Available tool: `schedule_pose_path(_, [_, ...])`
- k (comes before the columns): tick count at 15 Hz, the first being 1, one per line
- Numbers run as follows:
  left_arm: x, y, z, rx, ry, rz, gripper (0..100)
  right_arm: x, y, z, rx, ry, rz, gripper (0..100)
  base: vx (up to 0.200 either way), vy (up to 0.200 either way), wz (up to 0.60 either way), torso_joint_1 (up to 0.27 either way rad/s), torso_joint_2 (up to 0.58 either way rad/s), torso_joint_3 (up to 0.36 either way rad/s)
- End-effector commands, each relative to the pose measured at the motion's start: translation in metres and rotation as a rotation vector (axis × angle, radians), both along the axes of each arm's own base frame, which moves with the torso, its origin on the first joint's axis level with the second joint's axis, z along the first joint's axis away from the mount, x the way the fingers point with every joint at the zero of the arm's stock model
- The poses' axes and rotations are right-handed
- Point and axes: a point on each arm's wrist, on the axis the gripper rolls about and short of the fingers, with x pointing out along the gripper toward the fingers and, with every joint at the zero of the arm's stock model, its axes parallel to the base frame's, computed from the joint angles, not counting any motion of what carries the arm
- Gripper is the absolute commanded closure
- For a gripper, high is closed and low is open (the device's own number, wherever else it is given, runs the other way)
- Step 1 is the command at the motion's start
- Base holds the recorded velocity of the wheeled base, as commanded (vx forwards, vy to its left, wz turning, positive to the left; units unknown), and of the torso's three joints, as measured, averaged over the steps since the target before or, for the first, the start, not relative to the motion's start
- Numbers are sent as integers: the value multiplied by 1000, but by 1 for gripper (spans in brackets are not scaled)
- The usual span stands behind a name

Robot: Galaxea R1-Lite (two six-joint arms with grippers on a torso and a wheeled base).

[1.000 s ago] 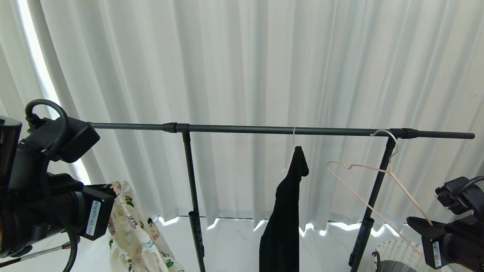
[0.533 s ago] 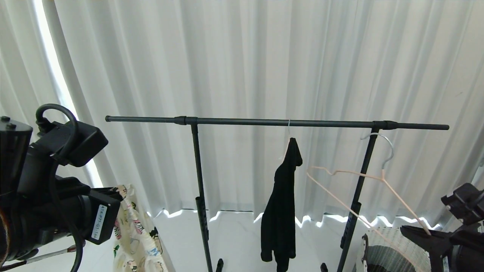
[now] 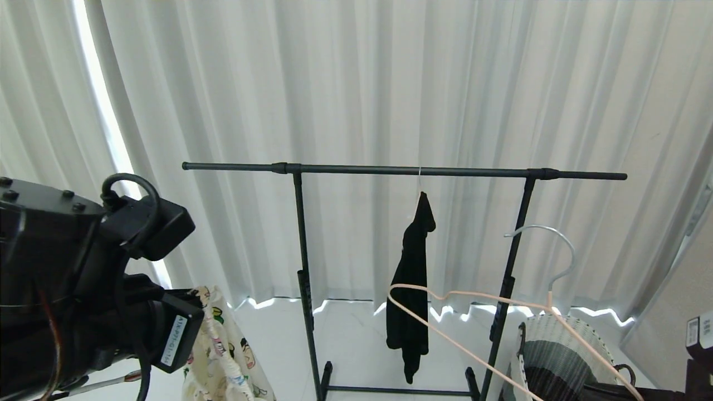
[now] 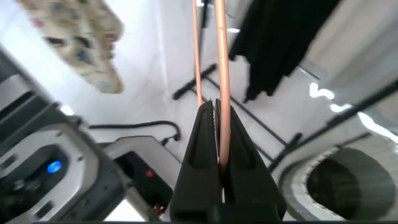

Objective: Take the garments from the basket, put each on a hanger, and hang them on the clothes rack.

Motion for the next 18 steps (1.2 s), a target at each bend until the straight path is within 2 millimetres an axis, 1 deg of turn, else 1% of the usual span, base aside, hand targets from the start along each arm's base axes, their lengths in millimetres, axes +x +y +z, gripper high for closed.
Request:
schedule_pose_path(1, [19, -13, -14, 2, 54, 24, 100, -6, 5, 0, 14, 9, 81, 100, 0, 0, 0, 0, 0, 0])
schedule_pose_path(4, [51, -32, -29, 33, 26, 168, 100, -15, 17, 0, 36, 51, 192, 100, 0, 0, 0, 0, 0, 0])
schedule_pose_path(6, [65, -49, -31, -17, 8, 251, 100, -13, 28, 1, 60, 58, 228, 100, 0, 0, 0, 0, 0, 0])
schedule_pose_path(8, [70, -59, -30, -52, 7, 259, 100, -5, 44, 2, 79, 47, 239, 100, 0, 0, 0, 0, 0, 0])
schedule_pose_path(11, [71, -63, -30, -61, 9, 257, 100, 10, 67, -3, 78, 48, 239, 100, 0, 0, 0, 0, 0, 0])
schedule_pose_path(13, [70, -63, -29, -68, 4, 260, 100, 17, 77, -7, 88, 49, 228, 100, 0, 0, 0, 0, 0, 0])
schedule_pose_path(15, [71, -64, -27, -81, -8, 260, 100, 24, 87, -6, 124, 52, 217, 100, 0, 0, 0, 0, 0, 0])
schedule_pose_path(18, [74, -65, -27, -97, -23, 258, 100, 30, 96, -7, 115, 58, 215, 100, 0, 0, 0, 0, 0, 0])
